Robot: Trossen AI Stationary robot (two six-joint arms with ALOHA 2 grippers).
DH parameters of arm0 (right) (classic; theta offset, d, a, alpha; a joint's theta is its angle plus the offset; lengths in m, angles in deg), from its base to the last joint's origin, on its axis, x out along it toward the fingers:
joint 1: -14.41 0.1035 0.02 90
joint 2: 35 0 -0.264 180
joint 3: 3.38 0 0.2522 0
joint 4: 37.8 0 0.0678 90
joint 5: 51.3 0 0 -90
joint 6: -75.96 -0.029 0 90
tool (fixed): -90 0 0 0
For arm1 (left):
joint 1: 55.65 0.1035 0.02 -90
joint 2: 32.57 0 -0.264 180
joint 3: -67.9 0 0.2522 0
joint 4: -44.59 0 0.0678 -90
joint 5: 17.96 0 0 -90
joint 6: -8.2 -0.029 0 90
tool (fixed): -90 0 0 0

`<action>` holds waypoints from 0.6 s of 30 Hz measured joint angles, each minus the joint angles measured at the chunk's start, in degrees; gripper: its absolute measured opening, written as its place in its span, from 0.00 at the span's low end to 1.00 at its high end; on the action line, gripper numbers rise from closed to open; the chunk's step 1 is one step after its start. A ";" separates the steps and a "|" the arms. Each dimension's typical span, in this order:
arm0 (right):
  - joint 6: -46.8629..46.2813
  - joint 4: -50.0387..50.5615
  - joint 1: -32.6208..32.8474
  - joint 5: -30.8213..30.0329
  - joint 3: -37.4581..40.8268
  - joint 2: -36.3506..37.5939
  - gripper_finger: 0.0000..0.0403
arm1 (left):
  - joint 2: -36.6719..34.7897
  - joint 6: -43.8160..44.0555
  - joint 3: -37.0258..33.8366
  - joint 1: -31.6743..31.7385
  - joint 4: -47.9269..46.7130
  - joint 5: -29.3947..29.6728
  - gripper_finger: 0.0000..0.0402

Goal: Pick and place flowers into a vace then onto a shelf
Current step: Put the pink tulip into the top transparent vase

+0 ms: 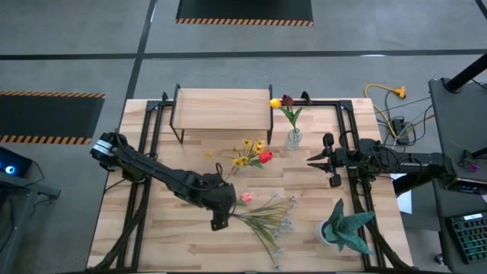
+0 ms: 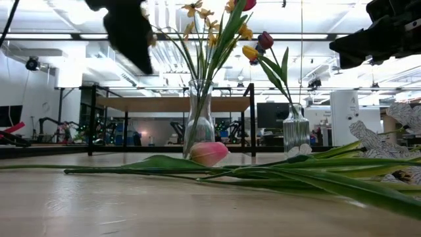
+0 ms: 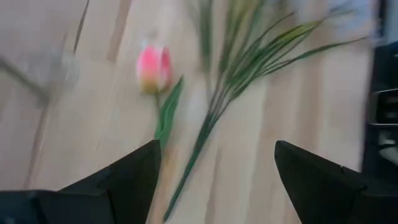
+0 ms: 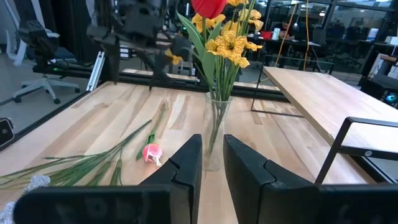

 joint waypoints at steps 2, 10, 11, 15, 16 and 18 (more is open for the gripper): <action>0.00 0.03 -0.01 0.00 0.00 0.00 0.14 | -1.29 -1.97 -0.17 0.02 1.88 -0.66 0.74; 0.02 0.13 0.00 0.00 0.00 0.02 0.14 | -6.43 -9.76 -2.00 0.02 9.77 -0.77 0.74; 0.02 0.13 0.00 0.00 0.00 0.02 0.14 | -7.02 -10.34 -2.11 0.01 10.17 -0.77 0.74; 0.02 0.13 -0.01 0.00 -0.01 0.02 0.14 | -9.37 -11.99 -2.20 0.02 10.68 -0.79 0.74; 0.03 0.13 0.00 0.00 -0.02 0.01 0.14 | -9.97 -13.33 -2.21 0.02 11.37 -0.66 0.74; 0.02 0.13 0.00 -0.01 -0.02 0.02 0.14 | -11.03 -15.61 -2.21 0.24 13.41 -0.57 0.74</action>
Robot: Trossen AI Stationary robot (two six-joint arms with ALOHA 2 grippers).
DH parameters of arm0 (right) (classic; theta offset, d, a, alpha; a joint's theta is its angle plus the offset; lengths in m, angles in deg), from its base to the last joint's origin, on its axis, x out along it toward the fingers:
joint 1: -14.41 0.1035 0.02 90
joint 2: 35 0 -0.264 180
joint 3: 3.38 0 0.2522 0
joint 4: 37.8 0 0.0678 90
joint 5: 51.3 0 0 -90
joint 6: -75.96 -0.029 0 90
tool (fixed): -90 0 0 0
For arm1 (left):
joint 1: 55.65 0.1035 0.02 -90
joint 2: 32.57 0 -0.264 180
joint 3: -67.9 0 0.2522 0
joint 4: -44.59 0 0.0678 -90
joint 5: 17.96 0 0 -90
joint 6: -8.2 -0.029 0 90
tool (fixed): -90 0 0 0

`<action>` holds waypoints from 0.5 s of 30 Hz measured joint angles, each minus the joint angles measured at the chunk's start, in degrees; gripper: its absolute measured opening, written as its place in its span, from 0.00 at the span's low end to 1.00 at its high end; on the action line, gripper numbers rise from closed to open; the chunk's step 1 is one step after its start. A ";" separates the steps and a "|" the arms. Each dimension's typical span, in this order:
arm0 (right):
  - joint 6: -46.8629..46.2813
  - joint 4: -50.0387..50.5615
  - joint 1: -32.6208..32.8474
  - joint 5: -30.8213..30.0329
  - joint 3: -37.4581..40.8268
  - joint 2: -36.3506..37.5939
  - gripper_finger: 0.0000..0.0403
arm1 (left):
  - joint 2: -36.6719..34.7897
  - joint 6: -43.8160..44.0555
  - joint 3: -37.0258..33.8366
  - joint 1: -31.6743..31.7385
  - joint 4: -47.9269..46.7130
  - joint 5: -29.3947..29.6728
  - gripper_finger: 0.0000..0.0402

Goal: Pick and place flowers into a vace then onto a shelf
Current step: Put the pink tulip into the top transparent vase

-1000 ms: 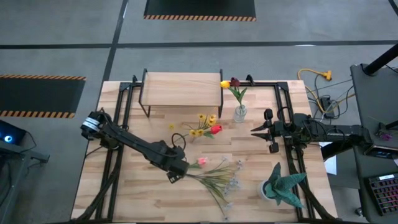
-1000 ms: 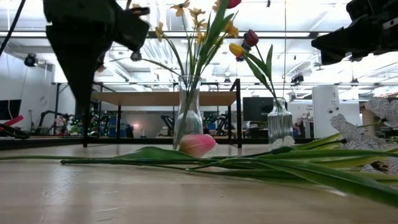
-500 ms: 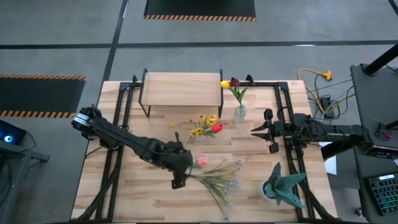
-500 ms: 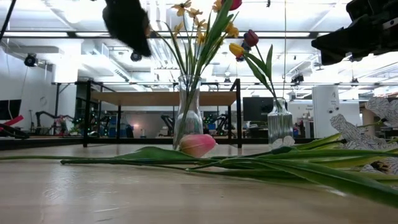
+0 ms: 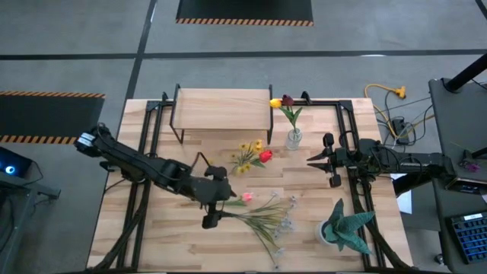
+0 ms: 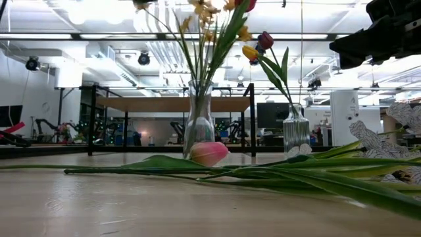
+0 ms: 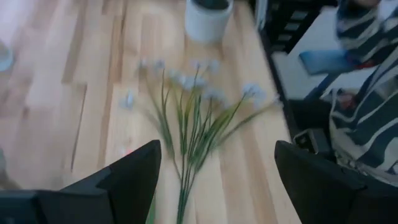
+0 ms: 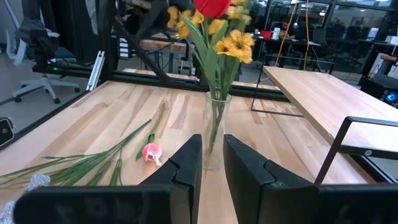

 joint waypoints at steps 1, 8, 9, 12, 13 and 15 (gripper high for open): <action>0.00 0.00 -0.02 0.01 0.00 0.00 0.14 | -0.40 -0.55 0.00 0.30 0.97 -0.04 0.74; 0.00 -0.02 -0.01 -0.01 0.00 0.00 0.14 | -3.40 -0.84 1.83 2.81 2.30 0.19 0.74; 0.02 -0.02 0.00 0.01 0.01 0.00 0.14 | -3.62 -0.85 1.87 2.86 2.51 0.19 0.74; 0.02 -0.02 0.00 0.01 0.01 0.00 0.14 | -3.67 -0.71 1.75 2.75 1.17 -0.03 0.74; 0.00 -0.02 0.00 -0.01 0.00 -0.02 0.14 | -3.67 0.29 1.80 2.55 -0.15 -0.16 0.74; 0.00 -0.02 0.00 0.01 0.00 -0.02 0.14 | -3.85 4.84 2.10 1.63 -3.84 -0.08 0.74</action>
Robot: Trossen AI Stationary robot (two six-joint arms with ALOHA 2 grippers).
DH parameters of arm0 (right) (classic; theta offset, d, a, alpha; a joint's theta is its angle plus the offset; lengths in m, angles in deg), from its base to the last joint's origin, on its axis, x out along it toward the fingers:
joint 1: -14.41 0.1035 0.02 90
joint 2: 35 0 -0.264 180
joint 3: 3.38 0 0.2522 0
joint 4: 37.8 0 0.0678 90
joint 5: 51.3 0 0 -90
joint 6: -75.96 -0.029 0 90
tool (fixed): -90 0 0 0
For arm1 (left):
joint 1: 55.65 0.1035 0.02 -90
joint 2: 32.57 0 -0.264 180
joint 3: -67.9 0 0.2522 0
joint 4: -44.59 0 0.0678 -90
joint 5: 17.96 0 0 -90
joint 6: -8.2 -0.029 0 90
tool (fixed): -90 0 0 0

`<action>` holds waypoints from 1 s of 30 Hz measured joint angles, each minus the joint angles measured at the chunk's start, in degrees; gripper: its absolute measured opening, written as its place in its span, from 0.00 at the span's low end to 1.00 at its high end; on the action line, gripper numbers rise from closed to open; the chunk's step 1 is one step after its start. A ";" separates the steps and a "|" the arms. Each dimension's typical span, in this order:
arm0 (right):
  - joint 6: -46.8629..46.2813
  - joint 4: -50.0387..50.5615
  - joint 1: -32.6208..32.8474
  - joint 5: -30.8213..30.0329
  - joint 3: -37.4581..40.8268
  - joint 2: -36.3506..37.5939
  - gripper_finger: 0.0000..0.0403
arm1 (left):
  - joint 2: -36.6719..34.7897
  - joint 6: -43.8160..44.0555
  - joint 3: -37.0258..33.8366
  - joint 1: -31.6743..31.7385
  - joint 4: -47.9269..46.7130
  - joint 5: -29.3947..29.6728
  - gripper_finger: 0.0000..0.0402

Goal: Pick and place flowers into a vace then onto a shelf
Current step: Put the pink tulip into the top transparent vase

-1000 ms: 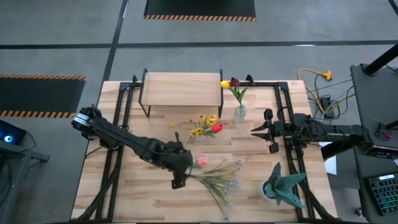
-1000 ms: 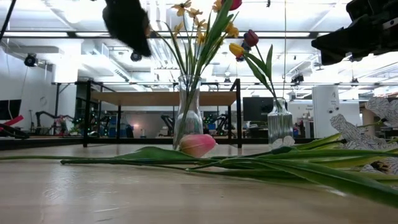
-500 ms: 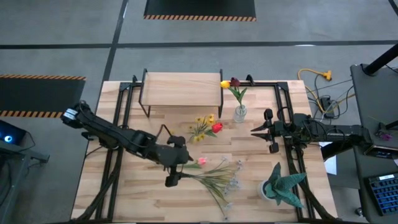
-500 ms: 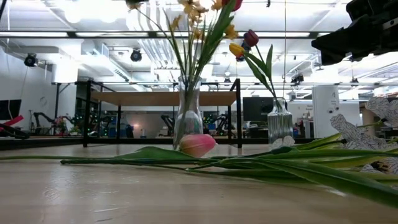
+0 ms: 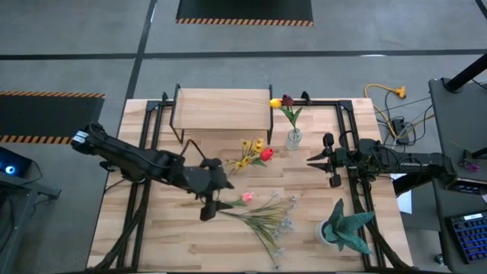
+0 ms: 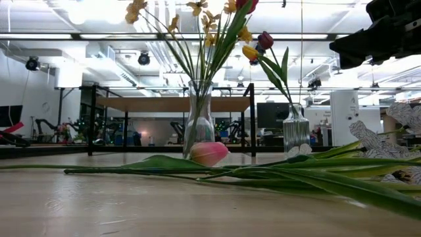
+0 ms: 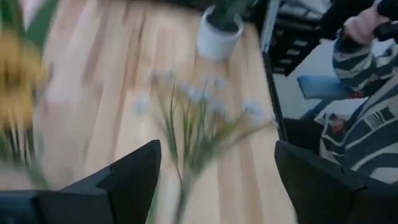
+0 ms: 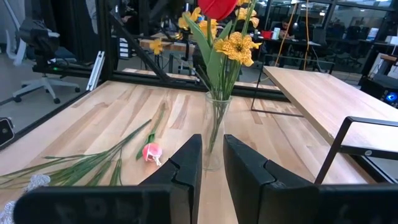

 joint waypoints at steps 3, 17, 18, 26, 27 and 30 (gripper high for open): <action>0.01 0.05 0.00 -0.01 0.00 0.00 0.14 | -0.75 10.20 0.00 -1.87 -7.77 -0.36 0.74; 0.00 0.15 0.00 -0.02 0.01 0.00 0.14 | -3.52 27.88 -3.59 -9.35 -20.41 13.20 0.74; 0.00 0.15 0.00 -0.02 0.00 0.00 0.14 | -3.35 28.74 -4.88 -9.35 -20.25 13.38 0.74; 0.00 0.22 -0.02 -0.02 0.02 0.00 0.14 | -1.58 34.13 -19.28 -9.39 -11.79 11.13 0.74; 0.00 0.22 -0.01 -0.02 0.00 0.00 0.14 | -1.58 35.75 -21.31 -9.39 -9.99 10.90 0.74; 0.00 0.22 -0.02 -0.02 0.00 0.00 0.14 | -1.56 38.05 -27.26 -9.37 -4.29 10.79 0.74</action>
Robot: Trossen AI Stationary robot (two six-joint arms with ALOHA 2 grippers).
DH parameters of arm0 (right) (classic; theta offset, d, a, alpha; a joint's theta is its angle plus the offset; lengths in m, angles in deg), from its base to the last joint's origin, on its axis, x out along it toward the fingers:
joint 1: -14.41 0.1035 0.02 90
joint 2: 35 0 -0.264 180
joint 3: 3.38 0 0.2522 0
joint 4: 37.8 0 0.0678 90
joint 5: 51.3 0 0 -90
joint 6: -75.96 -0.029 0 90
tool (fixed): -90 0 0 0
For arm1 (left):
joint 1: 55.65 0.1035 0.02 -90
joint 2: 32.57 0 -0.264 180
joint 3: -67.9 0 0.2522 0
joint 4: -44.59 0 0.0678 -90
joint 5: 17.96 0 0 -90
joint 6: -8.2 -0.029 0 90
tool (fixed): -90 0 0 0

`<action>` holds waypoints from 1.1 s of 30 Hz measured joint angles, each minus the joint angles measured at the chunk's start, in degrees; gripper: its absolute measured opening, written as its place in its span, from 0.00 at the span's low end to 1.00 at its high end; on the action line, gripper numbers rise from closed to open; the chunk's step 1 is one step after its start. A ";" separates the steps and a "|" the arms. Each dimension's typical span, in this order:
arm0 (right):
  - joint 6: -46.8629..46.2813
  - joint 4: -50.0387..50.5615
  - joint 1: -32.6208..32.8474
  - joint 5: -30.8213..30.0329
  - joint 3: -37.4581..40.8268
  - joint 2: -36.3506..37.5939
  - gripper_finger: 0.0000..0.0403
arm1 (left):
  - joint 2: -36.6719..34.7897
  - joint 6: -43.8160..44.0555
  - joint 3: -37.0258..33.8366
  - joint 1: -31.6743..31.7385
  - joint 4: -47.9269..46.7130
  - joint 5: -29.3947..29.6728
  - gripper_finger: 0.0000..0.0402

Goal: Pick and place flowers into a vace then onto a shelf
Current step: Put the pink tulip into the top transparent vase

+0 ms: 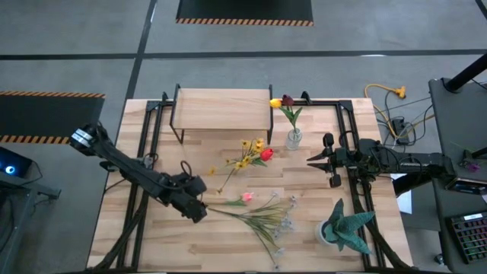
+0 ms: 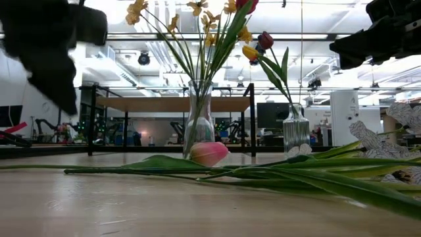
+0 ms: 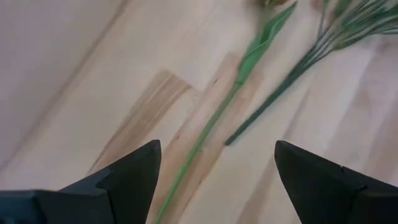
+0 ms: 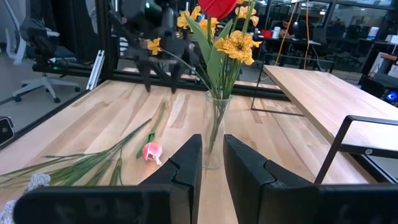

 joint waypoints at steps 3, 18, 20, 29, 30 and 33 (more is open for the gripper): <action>0.00 0.00 0.01 0.00 0.02 0.00 0.14 | 0.00 0.08 -4.71 0.00 6.26 0.00 0.74; 0.21 -0.04 0.02 -0.02 0.01 0.00 0.14 | 0.98 -6.69 -15.55 0.31 20.89 1.57 0.74; 0.17 -0.09 0.00 -0.02 0.00 0.00 0.14 | 2.29 -9.71 -15.52 0.31 22.29 1.63 0.74; 0.02 -0.11 0.01 -0.04 0.02 -0.02 0.14 | 10.31 -14.54 -12.57 0.28 20.99 3.02 0.74; 0.02 -0.11 -0.01 -0.03 0.01 -0.02 0.14 | 11.24 -14.88 -12.05 0.29 20.82 3.04 0.74; 0.00 -0.11 0.00 -0.04 0.02 -0.07 0.14 | 13.87 -15.09 -11.18 0.31 20.78 2.97 0.70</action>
